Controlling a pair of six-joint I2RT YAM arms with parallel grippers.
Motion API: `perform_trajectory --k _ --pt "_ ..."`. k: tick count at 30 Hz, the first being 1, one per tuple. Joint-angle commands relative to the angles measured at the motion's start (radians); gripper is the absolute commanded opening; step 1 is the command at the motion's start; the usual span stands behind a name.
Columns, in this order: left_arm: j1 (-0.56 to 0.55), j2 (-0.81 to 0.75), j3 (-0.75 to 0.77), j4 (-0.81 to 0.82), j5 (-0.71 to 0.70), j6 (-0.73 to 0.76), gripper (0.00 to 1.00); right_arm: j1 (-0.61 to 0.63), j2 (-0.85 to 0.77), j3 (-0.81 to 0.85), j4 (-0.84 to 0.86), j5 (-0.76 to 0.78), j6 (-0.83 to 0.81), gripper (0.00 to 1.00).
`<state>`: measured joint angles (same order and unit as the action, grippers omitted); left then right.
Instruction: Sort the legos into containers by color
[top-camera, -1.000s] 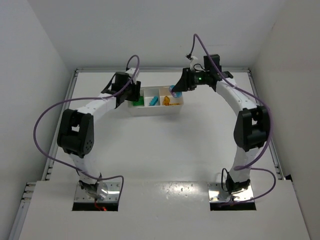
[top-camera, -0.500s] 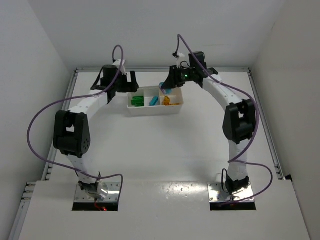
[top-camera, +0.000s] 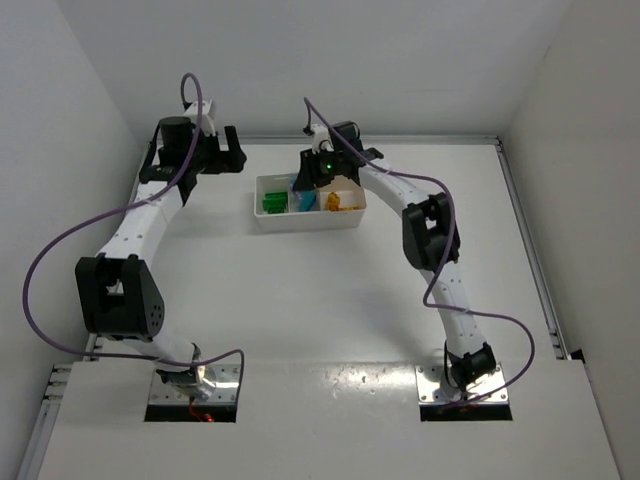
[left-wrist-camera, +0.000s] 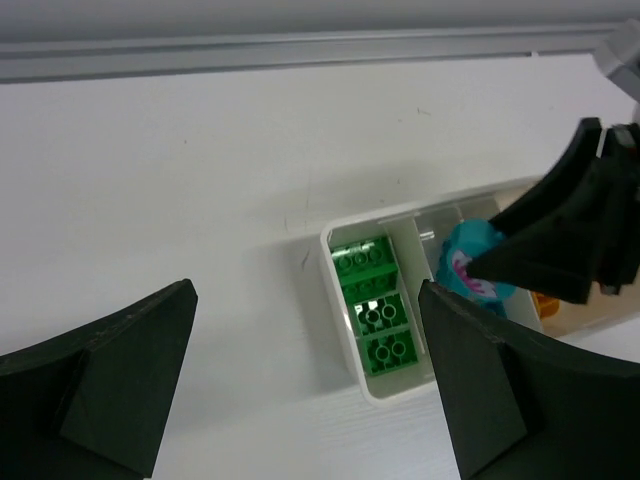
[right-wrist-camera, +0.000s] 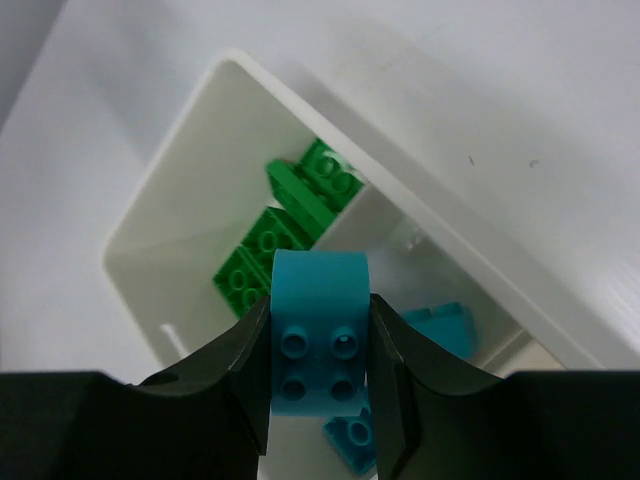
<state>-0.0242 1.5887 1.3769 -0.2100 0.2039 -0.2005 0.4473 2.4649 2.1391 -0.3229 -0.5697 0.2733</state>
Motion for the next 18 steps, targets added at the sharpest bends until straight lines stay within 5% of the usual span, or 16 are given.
perform_trajectory --k 1,4,5,10,14,18 --pt "0.0 -0.056 -0.035 -0.023 0.017 0.044 1.0 0.004 0.012 0.068 0.002 0.082 0.0 0.03" --pt "0.0 -0.056 -0.035 -0.032 -0.009 0.044 1.0 0.004 0.012 0.068 -0.007 0.105 0.0 0.24" --pt "0.0 -0.056 -0.035 -0.032 -0.02 0.032 1.0 0.004 -0.003 0.056 -0.007 0.105 -0.009 0.44" --pt "0.0 -0.026 -0.026 -0.032 -0.054 0.012 1.0 0.004 -0.079 0.056 -0.007 0.084 -0.029 0.88" --pt "0.0 -0.016 -0.025 -0.032 -0.054 0.003 1.0 -0.007 -0.226 0.001 -0.018 0.07 -0.057 0.94" --pt "-0.009 -0.027 -0.059 -0.032 -0.044 0.012 1.0 -0.068 -0.452 -0.236 -0.05 0.161 -0.156 0.95"
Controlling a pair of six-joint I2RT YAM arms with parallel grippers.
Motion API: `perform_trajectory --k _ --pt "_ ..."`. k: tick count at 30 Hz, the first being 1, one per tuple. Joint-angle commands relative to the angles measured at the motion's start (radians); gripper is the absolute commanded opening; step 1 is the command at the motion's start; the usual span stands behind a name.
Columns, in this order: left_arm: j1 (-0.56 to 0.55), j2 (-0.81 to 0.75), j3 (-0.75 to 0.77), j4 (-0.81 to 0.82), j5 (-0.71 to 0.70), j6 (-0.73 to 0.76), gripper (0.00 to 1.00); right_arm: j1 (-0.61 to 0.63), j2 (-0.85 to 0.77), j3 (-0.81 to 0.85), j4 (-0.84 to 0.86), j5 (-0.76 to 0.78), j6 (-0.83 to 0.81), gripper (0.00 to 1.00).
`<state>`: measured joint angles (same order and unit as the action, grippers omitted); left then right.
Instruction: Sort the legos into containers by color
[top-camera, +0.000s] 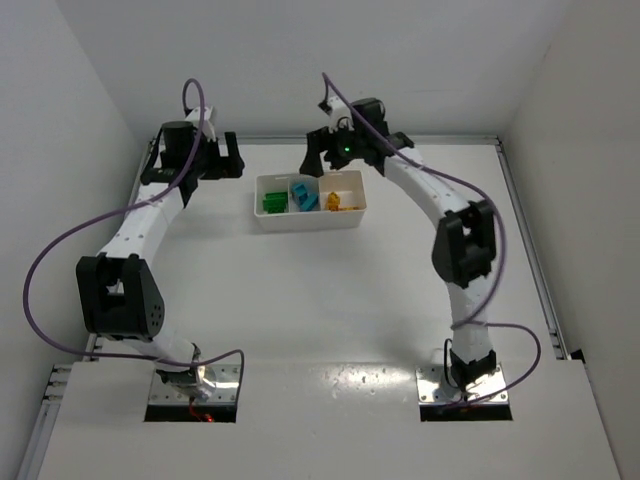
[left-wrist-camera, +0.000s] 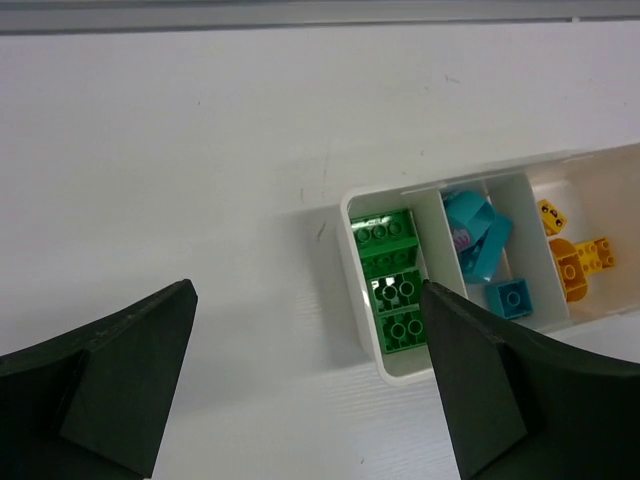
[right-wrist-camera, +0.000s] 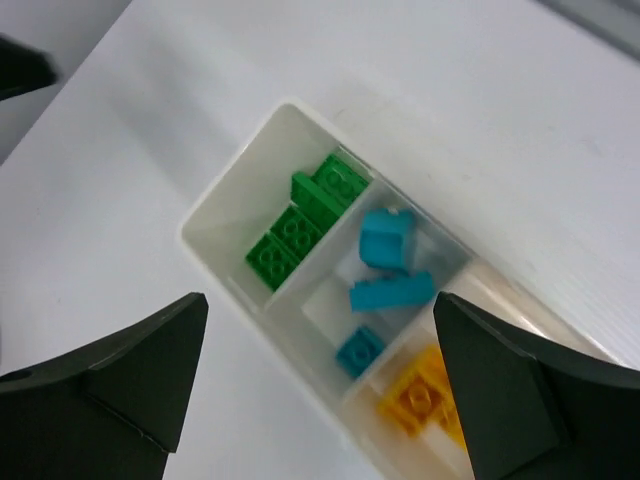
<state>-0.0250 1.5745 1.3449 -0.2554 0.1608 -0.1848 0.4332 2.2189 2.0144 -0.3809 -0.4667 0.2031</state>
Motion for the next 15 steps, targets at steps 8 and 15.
perform_trajectory --k 8,15 --pt "-0.029 -0.105 -0.242 0.096 -0.036 -0.001 1.0 -0.299 -0.701 -0.831 0.128 0.103 -0.111 0.95" --pt "-0.029 -0.198 -0.446 0.18 -0.147 -0.018 1.0 -0.47 -0.849 -1.229 0.278 0.025 -0.027 0.95"
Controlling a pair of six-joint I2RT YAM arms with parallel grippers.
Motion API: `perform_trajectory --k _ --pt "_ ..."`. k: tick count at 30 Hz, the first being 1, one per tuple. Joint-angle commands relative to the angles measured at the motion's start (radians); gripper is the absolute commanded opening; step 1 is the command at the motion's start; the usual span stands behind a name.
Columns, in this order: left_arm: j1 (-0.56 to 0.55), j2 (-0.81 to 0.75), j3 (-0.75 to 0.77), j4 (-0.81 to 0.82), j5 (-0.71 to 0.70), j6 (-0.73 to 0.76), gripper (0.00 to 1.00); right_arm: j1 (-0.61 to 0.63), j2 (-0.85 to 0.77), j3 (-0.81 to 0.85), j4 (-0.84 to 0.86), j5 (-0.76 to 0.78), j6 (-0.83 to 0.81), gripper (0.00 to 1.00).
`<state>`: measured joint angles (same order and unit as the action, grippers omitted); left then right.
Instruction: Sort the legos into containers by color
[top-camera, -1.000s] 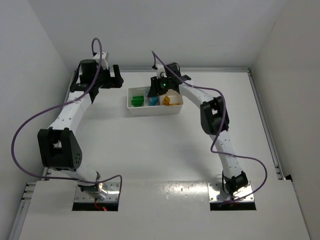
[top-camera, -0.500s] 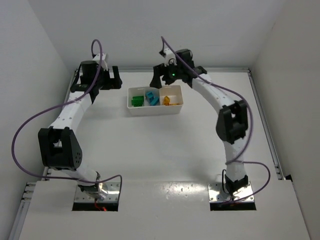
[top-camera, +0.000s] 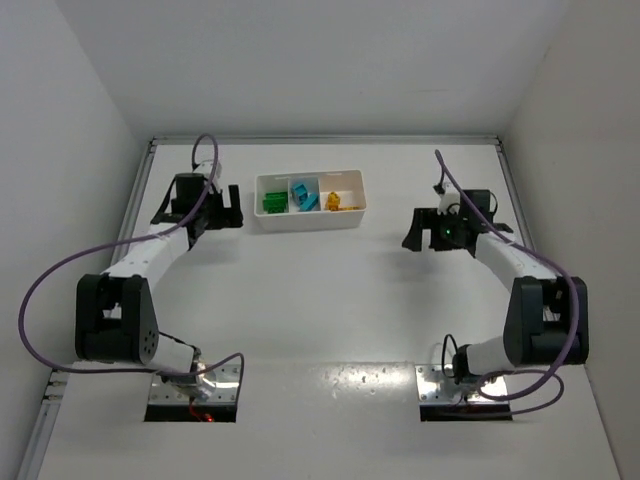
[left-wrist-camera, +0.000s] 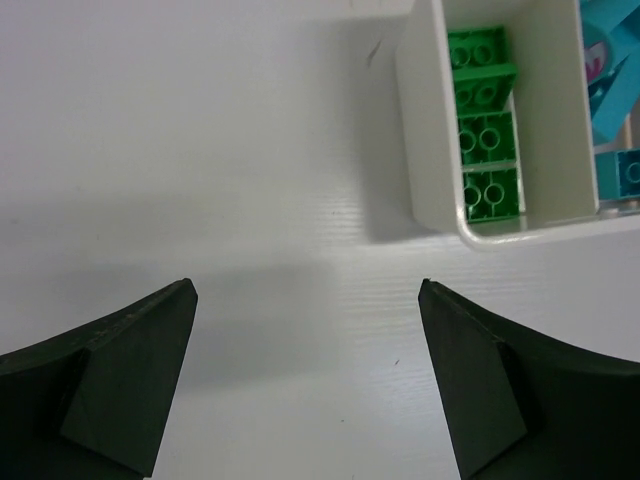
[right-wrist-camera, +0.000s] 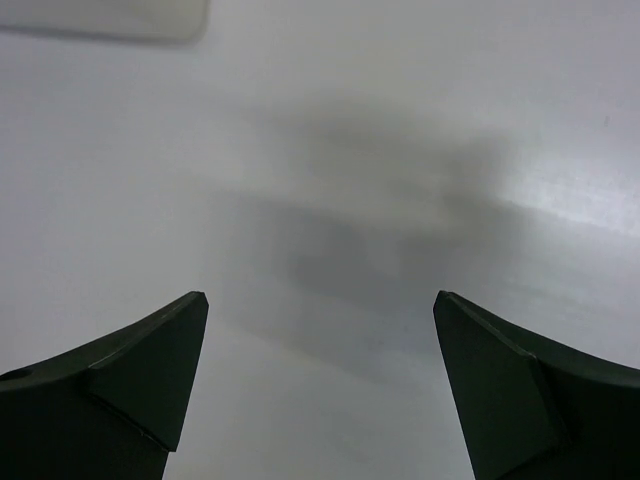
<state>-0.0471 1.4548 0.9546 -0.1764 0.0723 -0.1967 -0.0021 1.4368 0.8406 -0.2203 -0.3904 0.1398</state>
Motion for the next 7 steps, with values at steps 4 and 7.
perform_trajectory --k 4,7 --pt "-0.017 -0.079 -0.066 0.11 -0.077 0.003 1.0 -0.056 -0.067 -0.067 0.13 -0.07 0.037 0.95" --pt "-0.017 -0.079 -0.065 0.11 -0.077 0.014 1.0 -0.065 -0.044 -0.037 0.139 -0.07 0.037 0.96"
